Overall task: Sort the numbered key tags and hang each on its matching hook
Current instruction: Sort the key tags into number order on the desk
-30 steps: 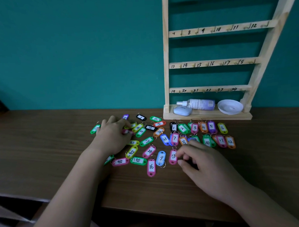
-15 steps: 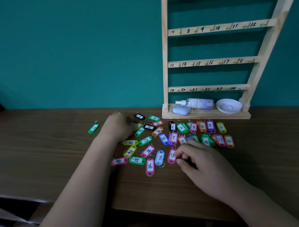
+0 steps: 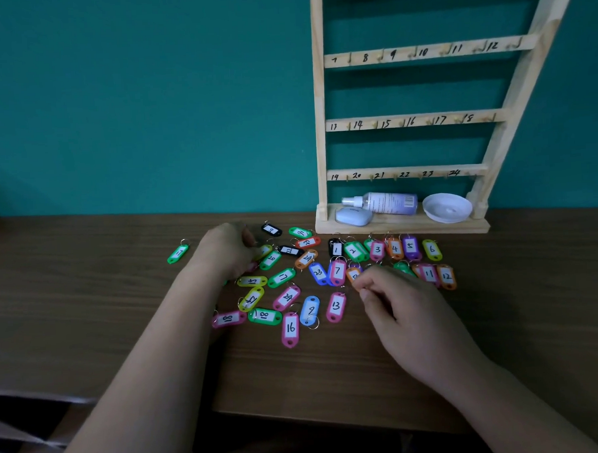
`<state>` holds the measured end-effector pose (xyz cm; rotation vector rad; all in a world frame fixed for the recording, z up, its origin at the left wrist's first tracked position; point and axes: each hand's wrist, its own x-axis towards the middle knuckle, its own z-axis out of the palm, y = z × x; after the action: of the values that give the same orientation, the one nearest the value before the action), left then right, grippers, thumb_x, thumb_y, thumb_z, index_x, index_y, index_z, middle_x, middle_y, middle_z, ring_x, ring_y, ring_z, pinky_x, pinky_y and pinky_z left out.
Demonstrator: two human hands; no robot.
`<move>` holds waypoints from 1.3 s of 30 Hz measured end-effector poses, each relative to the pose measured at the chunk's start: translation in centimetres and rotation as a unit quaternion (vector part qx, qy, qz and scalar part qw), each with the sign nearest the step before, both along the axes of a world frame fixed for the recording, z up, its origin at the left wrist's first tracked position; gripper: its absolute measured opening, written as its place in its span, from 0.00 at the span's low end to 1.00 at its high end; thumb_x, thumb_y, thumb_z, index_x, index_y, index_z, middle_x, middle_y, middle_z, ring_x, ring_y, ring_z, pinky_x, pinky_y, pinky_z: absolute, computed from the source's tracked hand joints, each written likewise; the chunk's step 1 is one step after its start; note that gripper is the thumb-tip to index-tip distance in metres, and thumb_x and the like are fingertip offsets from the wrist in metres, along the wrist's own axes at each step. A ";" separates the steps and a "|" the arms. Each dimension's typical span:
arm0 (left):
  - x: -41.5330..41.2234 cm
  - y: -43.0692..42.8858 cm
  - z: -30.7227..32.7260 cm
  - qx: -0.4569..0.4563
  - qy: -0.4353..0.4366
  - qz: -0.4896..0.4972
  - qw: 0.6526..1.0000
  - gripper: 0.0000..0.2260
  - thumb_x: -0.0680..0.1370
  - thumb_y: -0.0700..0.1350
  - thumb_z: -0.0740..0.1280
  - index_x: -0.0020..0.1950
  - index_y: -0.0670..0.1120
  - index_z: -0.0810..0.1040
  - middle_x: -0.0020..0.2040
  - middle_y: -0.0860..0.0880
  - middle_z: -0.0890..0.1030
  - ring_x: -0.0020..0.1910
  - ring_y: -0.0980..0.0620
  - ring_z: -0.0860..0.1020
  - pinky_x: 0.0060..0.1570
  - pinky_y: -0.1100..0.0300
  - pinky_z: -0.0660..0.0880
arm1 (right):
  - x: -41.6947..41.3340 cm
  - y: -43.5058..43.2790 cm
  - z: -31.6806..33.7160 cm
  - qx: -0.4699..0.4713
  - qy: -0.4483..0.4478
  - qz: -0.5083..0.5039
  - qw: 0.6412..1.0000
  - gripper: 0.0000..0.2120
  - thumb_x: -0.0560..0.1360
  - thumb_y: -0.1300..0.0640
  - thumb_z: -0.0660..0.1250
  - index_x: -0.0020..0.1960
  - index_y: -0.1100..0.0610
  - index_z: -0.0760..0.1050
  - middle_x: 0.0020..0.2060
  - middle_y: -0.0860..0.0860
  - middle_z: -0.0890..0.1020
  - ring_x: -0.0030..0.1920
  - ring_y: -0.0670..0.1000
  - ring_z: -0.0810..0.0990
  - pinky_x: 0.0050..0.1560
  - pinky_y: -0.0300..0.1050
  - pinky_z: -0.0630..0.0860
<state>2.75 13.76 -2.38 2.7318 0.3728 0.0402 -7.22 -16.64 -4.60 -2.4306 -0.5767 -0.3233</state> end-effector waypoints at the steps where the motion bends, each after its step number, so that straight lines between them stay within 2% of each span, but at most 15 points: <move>1: -0.1 0.1 0.0 -0.005 -0.001 0.001 1.000 0.09 0.79 0.55 0.75 0.53 0.54 0.79 0.46 0.54 0.79 0.48 0.52 0.76 0.46 0.58 0.70 | 0.0 0.0 0.0 -0.002 0.005 -0.001 1.000 0.06 0.85 0.55 0.66 0.58 0.46 0.79 0.47 0.37 0.80 0.49 0.37 0.78 0.45 0.34 0.72; 4: -0.3 0.4 0.4 -0.010 -0.005 0.005 1.000 0.13 0.77 0.56 0.76 0.54 0.52 0.78 0.51 0.51 0.79 0.50 0.50 0.75 0.47 0.57 0.70 | -0.1 0.1 -0.1 -0.003 0.011 0.001 1.000 0.06 0.84 0.54 0.67 0.59 0.45 0.79 0.46 0.37 0.80 0.48 0.37 0.78 0.44 0.33 0.70; 6: -0.5 0.3 0.7 -0.029 -0.021 0.019 0.999 0.17 0.75 0.55 0.78 0.57 0.51 0.77 0.51 0.50 0.79 0.46 0.50 0.77 0.40 0.57 0.71 | -0.1 0.2 0.0 -0.004 0.013 0.001 1.000 0.06 0.84 0.54 0.67 0.59 0.45 0.79 0.48 0.37 0.81 0.50 0.38 0.79 0.47 0.37 0.76; 8: -0.6 0.3 0.9 -0.062 -0.055 0.034 0.996 0.18 0.73 0.49 0.79 0.58 0.51 0.76 0.51 0.48 0.82 0.43 0.51 0.79 0.34 0.59 0.71 | -0.2 0.2 0.1 -0.001 0.012 0.001 1.000 0.06 0.84 0.53 0.67 0.60 0.45 0.79 0.49 0.38 0.81 0.51 0.39 0.80 0.49 0.40 0.78; 11: -0.7 0.6 1.3 -0.083 -0.087 0.046 0.992 0.19 0.73 0.45 0.79 0.59 0.50 0.75 0.50 0.46 0.83 0.45 0.49 0.82 0.38 0.58 0.76 | -0.2 0.2 0.1 0.002 0.012 0.001 1.000 0.06 0.84 0.53 0.67 0.59 0.44 0.79 0.49 0.37 0.81 0.51 0.38 0.79 0.49 0.41 0.79; 13: -0.8 0.7 1.5 -0.072 -0.099 0.044 0.991 0.16 0.75 0.46 0.78 0.59 0.50 0.76 0.51 0.47 0.84 0.50 0.47 0.82 0.45 0.54 0.79 | -0.3 0.2 0.0 0.006 0.009 0.003 1.000 0.05 0.83 0.54 0.68 0.58 0.45 0.79 0.47 0.38 0.80 0.49 0.38 0.79 0.47 0.41 0.78; 16: -1.0 0.8 1.7 -0.032 -0.056 0.022 0.998 0.12 0.76 0.50 0.77 0.56 0.51 0.80 0.54 0.47 0.84 0.53 0.45 0.81 0.50 0.54 0.77 | -0.2 0.2 0.0 0.006 0.006 0.007 1.000 0.04 0.83 0.55 0.68 0.55 0.46 0.79 0.44 0.39 0.79 0.46 0.40 0.78 0.43 0.38 0.74; 18: -1.4 1.0 1.7 -0.011 -0.005 0.013 1.000 0.14 0.74 0.57 0.78 0.53 0.51 0.82 0.52 0.48 0.83 0.53 0.46 0.80 0.49 0.55 0.77 | -0.2 0.2 -0.1 0.004 0.004 0.010 1.000 0.04 0.83 0.55 0.68 0.53 0.46 0.79 0.43 0.39 0.78 0.45 0.40 0.78 0.42 0.37 0.72; 21: -1.7 1.2 1.9 0.001 0.039 0.012 0.999 0.16 0.72 0.61 0.79 0.46 0.49 0.84 0.45 0.49 0.85 0.46 0.50 0.82 0.42 0.58 0.77 | -0.2 0.1 -0.2 0.006 0.002 0.017 1.000 0.05 0.83 0.56 0.69 0.51 0.46 0.79 0.43 0.39 0.78 0.45 0.40 0.77 0.43 0.41 0.74; 24: -1.7 0.8 1.8 0.009 0.064 -0.001 0.998 0.13 0.74 0.60 0.77 0.42 0.51 0.85 0.42 0.50 0.85 0.45 0.50 0.82 0.40 0.59 0.73 | -0.1 0.1 -0.3 -0.001 0.004 0.018 1.000 0.05 0.83 0.56 0.68 0.51 0.46 0.78 0.43 0.39 0.78 0.45 0.41 0.77 0.43 0.42 0.74; 28: -1.8 0.6 1.9 -0.013 0.056 0.002 0.998 0.10 0.77 0.58 0.76 0.44 0.53 0.86 0.44 0.50 0.86 0.48 0.50 0.82 0.45 0.58 0.74 | -0.1 0.1 -0.2 -0.021 0.013 0.017 1.000 0.05 0.83 0.53 0.68 0.51 0.44 0.78 0.43 0.39 0.77 0.44 0.42 0.77 0.40 0.36 0.70; 31: -1.8 0.9 2.0 -0.036 0.035 0.019 0.999 0.07 0.77 0.53 0.77 0.42 0.51 0.86 0.45 0.47 0.87 0.48 0.47 0.83 0.44 0.58 0.75 | -0.2 0.2 -0.2 -0.022 0.014 0.021 0.999 0.04 0.84 0.53 0.67 0.51 0.45 0.78 0.43 0.40 0.77 0.44 0.41 0.77 0.42 0.37 0.72; 33: -1.7 1.1 1.9 -0.072 0.012 0.029 0.997 0.09 0.77 0.53 0.77 0.41 0.50 0.84 0.46 0.46 0.86 0.48 0.45 0.82 0.44 0.57 0.74 | -0.1 0.2 -0.1 -0.024 0.014 0.022 0.999 0.04 0.84 0.53 0.67 0.51 0.45 0.78 0.43 0.40 0.78 0.45 0.40 0.77 0.44 0.39 0.74; 37: -1.3 0.7 1.6 -0.179 -0.033 0.036 0.983 0.09 0.78 0.54 0.77 0.47 0.49 0.84 0.45 0.49 0.83 0.44 0.51 0.79 0.38 0.58 0.71 | -0.2 0.2 0.0 -0.020 0.016 0.020 0.999 0.05 0.84 0.54 0.67 0.50 0.45 0.78 0.44 0.40 0.79 0.45 0.41 0.78 0.45 0.42 0.76; 39: -1.1 0.3 1.3 -0.191 -0.028 0.025 0.981 0.10 0.78 0.54 0.76 0.48 0.49 0.85 0.44 0.50 0.83 0.43 0.52 0.78 0.37 0.59 0.69 | -0.3 0.2 0.1 -0.026 0.018 0.019 0.999 0.05 0.84 0.54 0.67 0.50 0.45 0.78 0.44 0.40 0.79 0.45 0.40 0.78 0.44 0.40 0.75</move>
<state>1.66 14.07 -1.05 2.3380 0.3895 0.0525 -7.52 -16.40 -4.54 -2.4658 -0.6218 -0.2502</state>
